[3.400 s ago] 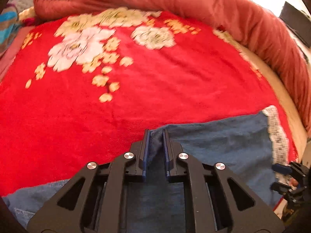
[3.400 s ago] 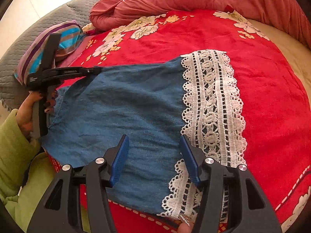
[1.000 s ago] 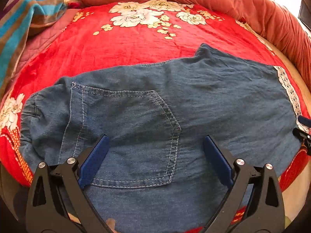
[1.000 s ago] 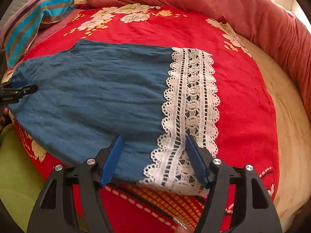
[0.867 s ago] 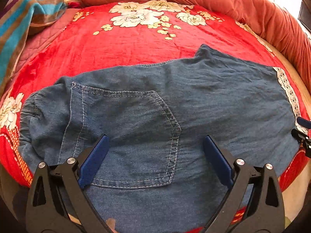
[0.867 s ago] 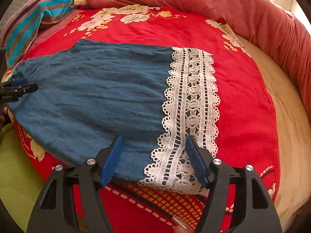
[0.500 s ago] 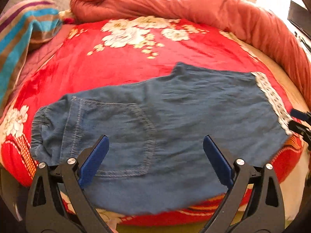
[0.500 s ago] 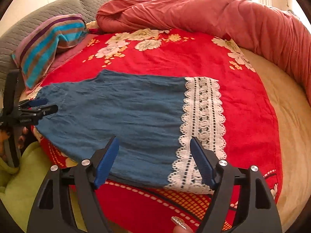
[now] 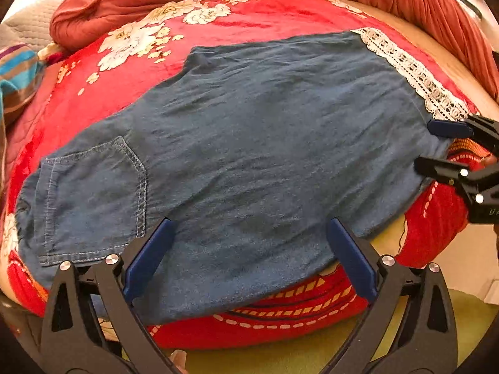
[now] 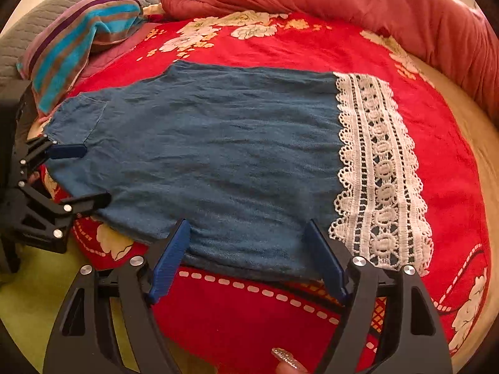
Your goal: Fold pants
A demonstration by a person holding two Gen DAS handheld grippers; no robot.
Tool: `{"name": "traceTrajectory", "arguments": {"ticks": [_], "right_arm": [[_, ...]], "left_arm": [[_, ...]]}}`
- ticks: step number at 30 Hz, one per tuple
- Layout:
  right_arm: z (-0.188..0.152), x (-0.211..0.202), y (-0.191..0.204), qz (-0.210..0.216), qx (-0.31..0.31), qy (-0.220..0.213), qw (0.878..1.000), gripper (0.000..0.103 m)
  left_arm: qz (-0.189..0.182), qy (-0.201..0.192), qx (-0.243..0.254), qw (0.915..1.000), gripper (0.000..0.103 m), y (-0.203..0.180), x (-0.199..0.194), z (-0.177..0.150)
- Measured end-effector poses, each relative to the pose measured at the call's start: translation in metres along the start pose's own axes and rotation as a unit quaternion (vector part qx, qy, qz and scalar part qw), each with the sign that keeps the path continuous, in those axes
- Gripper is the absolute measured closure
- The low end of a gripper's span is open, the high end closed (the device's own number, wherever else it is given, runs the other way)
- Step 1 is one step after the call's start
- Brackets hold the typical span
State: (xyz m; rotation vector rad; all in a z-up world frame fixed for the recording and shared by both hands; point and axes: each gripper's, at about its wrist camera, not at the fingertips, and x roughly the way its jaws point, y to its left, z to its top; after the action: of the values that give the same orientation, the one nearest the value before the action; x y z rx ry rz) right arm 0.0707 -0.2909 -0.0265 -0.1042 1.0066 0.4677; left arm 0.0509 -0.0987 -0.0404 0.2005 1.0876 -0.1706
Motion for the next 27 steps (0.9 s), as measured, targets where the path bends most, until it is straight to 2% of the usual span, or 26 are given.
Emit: {"name": "traceTrajectory", "arguments": {"ticks": [7, 17, 27], "right_arm": [[0.01, -0.03, -0.021, 0.03, 0.048, -0.037, 0.998, 0.027], [0.018, -0.067, -0.056, -0.001, 0.082, -0.09, 0.993, 0.027], [0.017, -0.087, -0.097, -0.029, 0.126, -0.124, 0.984, 0.027]], "left_arm": [[0.013, -0.023, -0.003, 0.9996, 0.01, 0.001, -0.013, -0.002], [0.01, -0.071, -0.048, 0.9963, 0.01, 0.016, -0.043, 0.003], [0.009, -0.097, -0.044, 0.9942, 0.01, 0.01, -0.065, 0.02]]}}
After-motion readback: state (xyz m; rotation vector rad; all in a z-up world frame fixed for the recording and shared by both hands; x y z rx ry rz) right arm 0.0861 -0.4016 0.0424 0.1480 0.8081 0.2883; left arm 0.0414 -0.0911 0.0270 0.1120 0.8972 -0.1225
